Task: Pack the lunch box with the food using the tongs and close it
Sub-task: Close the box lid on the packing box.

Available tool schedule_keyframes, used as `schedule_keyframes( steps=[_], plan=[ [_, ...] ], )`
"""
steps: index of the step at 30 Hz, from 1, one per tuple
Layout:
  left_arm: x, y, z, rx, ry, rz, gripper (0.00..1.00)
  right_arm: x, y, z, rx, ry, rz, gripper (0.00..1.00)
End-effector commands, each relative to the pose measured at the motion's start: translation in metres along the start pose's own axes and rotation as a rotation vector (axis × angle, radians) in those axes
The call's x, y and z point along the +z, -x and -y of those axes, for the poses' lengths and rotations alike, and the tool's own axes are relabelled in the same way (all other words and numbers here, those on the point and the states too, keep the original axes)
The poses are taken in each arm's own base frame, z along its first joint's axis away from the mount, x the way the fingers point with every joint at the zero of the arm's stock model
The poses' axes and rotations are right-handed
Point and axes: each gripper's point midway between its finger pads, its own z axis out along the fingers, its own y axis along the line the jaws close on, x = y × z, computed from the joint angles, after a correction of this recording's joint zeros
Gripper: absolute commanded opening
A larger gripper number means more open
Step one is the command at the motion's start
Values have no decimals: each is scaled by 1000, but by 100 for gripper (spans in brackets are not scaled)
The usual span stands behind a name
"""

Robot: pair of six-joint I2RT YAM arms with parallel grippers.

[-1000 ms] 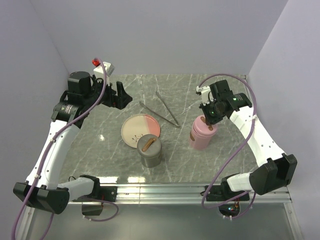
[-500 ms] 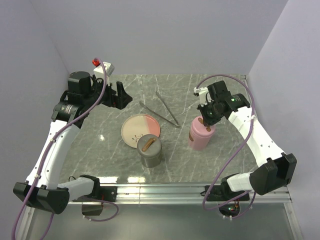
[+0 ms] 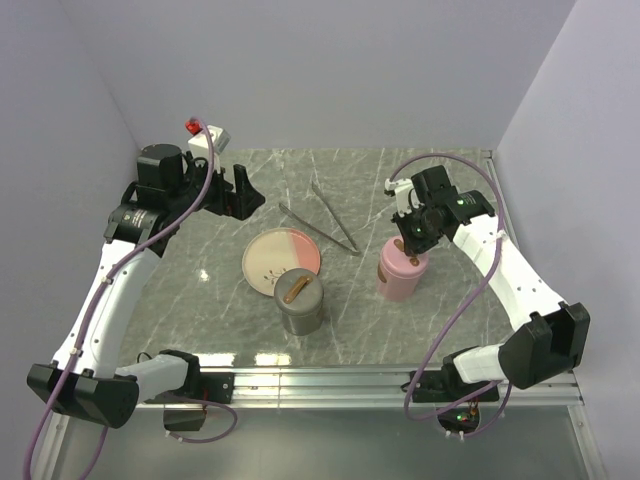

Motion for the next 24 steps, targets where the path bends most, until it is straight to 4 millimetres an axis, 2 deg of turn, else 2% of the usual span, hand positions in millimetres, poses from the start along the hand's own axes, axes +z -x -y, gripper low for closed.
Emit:
schedule_keyframes(
  steps=[1,9,12,13,16,24],
  plan=[
    [-2,8,2,13,-7,31,100,14,-10,-7,1,25,-36,0],
    [-1,6,2,11,-9,23,99,16,-14,-17,-12,89,-56,0],
    [-1,5,5,2,-21,20,99,7,-6,-23,-13,117,-26,11],
    [-1,5,5,0,-24,18,99,2,-1,-23,-12,120,-6,18],
    [0,7,5,0,-26,18,99,-9,9,-26,-17,133,29,26],
    [1,7,5,0,-30,14,99,-42,34,-25,12,169,150,38]
  ],
)
